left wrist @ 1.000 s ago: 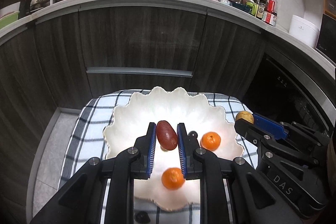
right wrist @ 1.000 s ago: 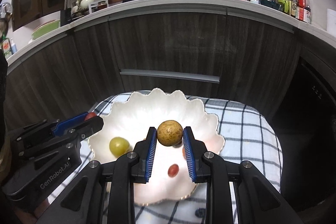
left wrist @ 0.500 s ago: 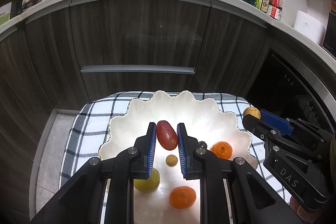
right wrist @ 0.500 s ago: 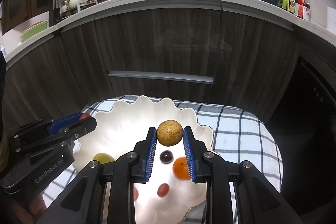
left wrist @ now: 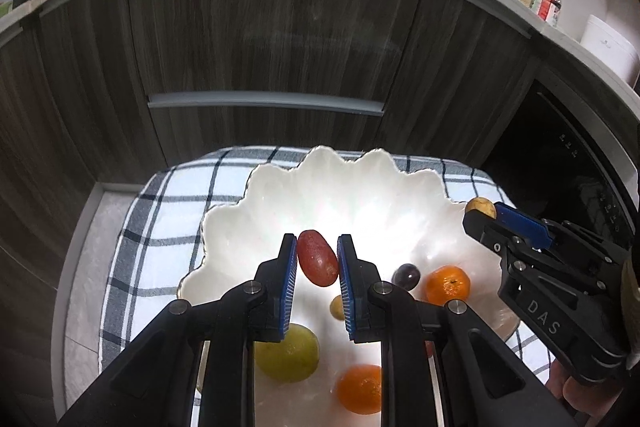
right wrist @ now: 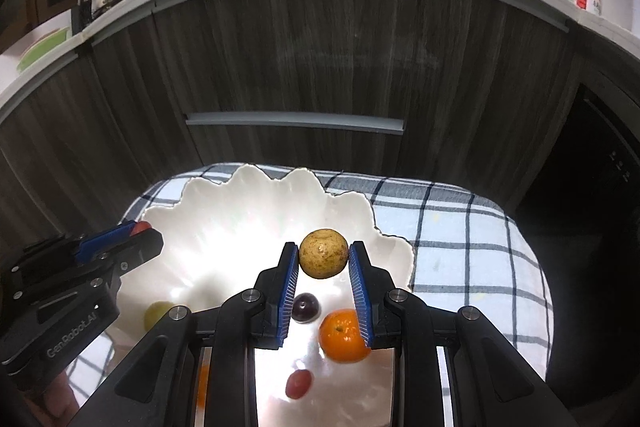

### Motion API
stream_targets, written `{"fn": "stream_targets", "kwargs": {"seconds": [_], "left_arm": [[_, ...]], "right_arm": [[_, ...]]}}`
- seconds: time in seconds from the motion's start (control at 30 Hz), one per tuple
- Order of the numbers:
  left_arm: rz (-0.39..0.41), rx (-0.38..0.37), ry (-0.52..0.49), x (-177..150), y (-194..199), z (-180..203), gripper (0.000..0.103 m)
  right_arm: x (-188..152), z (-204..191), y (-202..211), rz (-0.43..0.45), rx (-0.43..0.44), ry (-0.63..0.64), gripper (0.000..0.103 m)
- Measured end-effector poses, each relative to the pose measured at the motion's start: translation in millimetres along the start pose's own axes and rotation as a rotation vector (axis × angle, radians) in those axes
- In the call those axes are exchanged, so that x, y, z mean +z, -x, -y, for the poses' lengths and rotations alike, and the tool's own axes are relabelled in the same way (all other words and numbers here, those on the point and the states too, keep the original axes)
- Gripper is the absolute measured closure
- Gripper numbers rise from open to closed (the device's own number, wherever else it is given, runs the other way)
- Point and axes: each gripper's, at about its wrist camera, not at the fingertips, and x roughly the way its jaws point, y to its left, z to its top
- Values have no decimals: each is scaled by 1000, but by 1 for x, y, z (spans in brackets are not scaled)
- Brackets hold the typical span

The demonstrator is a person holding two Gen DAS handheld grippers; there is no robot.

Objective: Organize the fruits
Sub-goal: 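Lift and carry the red grape and brown fruit over the white bowl with both tools, then open both tools to drop the grape and brown fruit into the bowl, then withdraw both tools toward the dark plum and blueberry on the cloth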

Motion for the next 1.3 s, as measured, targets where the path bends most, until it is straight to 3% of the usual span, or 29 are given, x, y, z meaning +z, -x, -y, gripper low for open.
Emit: {"fn": "stream_targets", "kwargs": {"seconds": [0.33, 0.4, 0.47, 0.53, 0.57, 0.6, 0.67, 0.73, 0.93, 1.3], "left_arm": [[-46, 21, 20, -2, -19, -4, 81], [-48, 34, 19, -3, -20, -4, 75], [-47, 37, 21, -3, -20, -5, 59], [-44, 52, 18, -3, -19, -5, 55], [-44, 59, 19, -3, -19, -5, 48], [-47, 60, 26, -2, -18, -6, 44], [-40, 67, 34, -1, -15, -7, 40], [-33, 80, 30, 0, -12, -6, 35], [-3, 127, 21, -2, 2, -6, 15], [32, 148, -2, -5, 40, 1, 12]], "right_arm": [[-1, 0, -31, -62, 0, -16, 76], [-1, 0, -34, -69, 2, -16, 75], [-1, -1, -36, -71, 0, -8, 75], [-1, -2, -36, -68, 0, -3, 74], [0, -2, -35, -67, -3, -1, 74], [0, -3, -35, -67, -6, 1, 71], [-1, -2, -32, -59, 0, -7, 54], [-2, -1, -27, -40, -13, -19, 30], [-2, 0, -15, -22, -28, -27, 27], [-6, 1, 24, 18, -76, -34, 20]]}}
